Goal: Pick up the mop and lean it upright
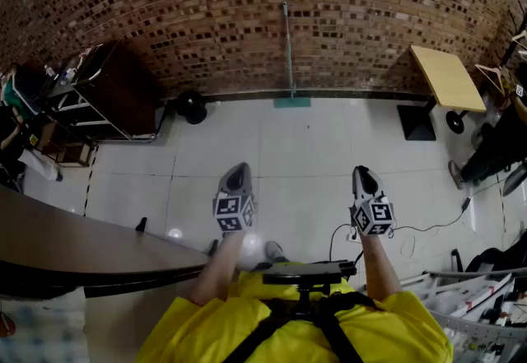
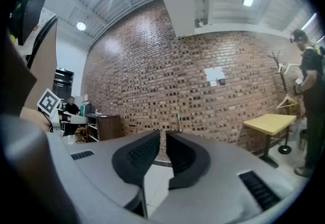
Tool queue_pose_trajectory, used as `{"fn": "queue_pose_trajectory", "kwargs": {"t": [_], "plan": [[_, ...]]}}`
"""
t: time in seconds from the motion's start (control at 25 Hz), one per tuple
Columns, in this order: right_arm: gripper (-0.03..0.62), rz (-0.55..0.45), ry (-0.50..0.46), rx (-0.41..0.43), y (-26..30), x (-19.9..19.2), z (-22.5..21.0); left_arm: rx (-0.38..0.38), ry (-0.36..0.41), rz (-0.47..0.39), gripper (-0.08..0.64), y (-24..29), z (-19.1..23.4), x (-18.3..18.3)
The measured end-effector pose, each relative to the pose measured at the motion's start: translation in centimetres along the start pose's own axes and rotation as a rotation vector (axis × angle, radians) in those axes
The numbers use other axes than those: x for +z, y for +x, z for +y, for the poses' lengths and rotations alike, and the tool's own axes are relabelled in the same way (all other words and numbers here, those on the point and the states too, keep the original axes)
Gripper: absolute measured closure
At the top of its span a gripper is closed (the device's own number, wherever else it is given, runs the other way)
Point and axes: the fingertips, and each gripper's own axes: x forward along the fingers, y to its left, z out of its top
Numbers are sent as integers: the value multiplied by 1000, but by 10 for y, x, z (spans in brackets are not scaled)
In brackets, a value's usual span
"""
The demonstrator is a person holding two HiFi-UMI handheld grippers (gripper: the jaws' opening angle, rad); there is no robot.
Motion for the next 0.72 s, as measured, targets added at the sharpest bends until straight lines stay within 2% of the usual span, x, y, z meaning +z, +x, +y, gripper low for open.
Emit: {"fn": "queue_pose_trajectory", "kwargs": {"t": [0.04, 0.08, 0.32, 0.56, 0.64, 0.72], "plan": [[521, -7, -6, 13, 25, 7, 10, -10, 10, -6, 560, 12, 7, 9], [511, -14, -12, 25, 50, 14, 19, -19, 20, -12, 560, 23, 15, 17], [488, -39, -62, 81, 160, 53, 60, -29, 39, -30, 560, 85, 54, 51], [488, -35, -30, 100, 243, 61, 42, -12, 9, -17, 560, 151, 85, 53], [393, -29, -23, 101, 279, 58, 29, -1, 0, -13, 560, 180, 98, 51], [387, -39, -8, 95, 320, 57, 11, 3, 6, -29, 559, 216, 109, 53]]}}
